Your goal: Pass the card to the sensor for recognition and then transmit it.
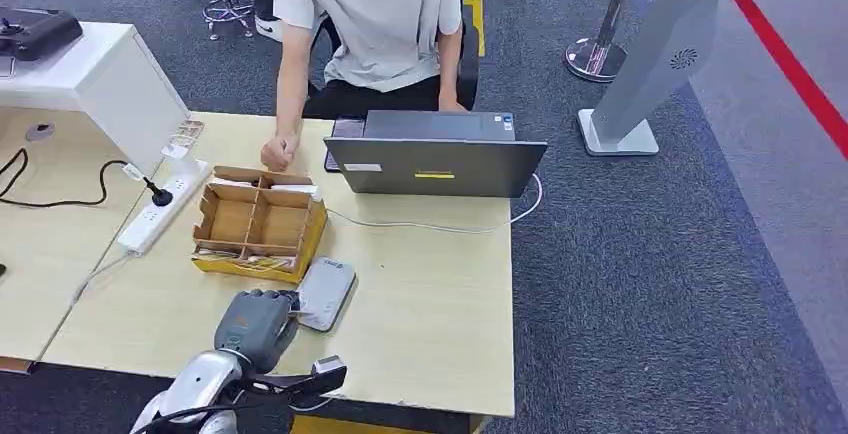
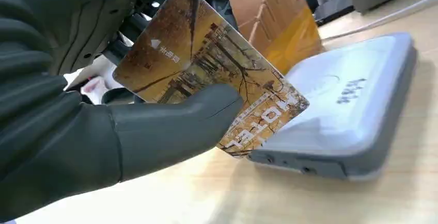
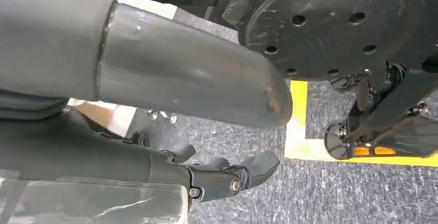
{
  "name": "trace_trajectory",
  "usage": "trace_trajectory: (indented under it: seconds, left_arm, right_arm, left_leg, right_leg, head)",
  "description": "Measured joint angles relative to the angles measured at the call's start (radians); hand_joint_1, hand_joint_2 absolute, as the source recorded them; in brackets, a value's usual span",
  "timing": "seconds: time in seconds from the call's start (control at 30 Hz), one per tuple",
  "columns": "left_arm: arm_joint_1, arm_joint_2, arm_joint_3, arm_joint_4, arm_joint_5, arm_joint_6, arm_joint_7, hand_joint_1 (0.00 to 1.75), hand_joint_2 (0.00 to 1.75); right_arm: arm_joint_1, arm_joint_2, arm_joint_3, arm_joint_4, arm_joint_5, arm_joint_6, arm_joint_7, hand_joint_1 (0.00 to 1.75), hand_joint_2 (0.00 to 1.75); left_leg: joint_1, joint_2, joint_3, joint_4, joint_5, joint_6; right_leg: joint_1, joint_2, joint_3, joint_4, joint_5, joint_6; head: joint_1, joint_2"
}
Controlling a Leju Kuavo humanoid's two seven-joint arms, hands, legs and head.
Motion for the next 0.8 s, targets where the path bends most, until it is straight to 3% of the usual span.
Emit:
trace_trajectory:
  seconds: [0.33,0.7,0.8]
  left_arm:
    - [-0.086,-0.049,0.010,0.014,-0.048,0.044,-0.001,1.75,1.75]
    - [-0.131,-0.082,0.010,0.042,-0.067,0.023,0.009,1.75,1.75]
    - [-0.132,-0.085,0.010,0.061,-0.063,-0.010,0.005,1.75,1.75]
  right_arm:
    - [-0.034,0.000,-0.047,0.025,0.076,0.009,-0.033,0.00,0.00]
    - [-0.066,0.000,-0.103,0.051,0.150,0.027,-0.064,0.00,0.00]
    - [-0.078,0.000,-0.128,0.060,0.178,0.038,-0.074,0.00,0.00]
  left_leg:
    - [0.000,0.000,0.000,0.000,0.000,0.000]
    - [0.000,0.000,0.000,0.000,0.000,0.000]
    - [0.000,0.000,0.000,0.000,0.000,0.000]
  right_leg:
    - [0.000,0.000,0.000,0.000,0.000,0.000]
    - [0.000,0.000,0.000,0.000,0.000,0.000]
    - [0.000,0.001,0.000,0.000,0.000,0.000]
  head:
    - [0.000,0.000]
    - [0.000,0.000]
    - [0.000,0.000]
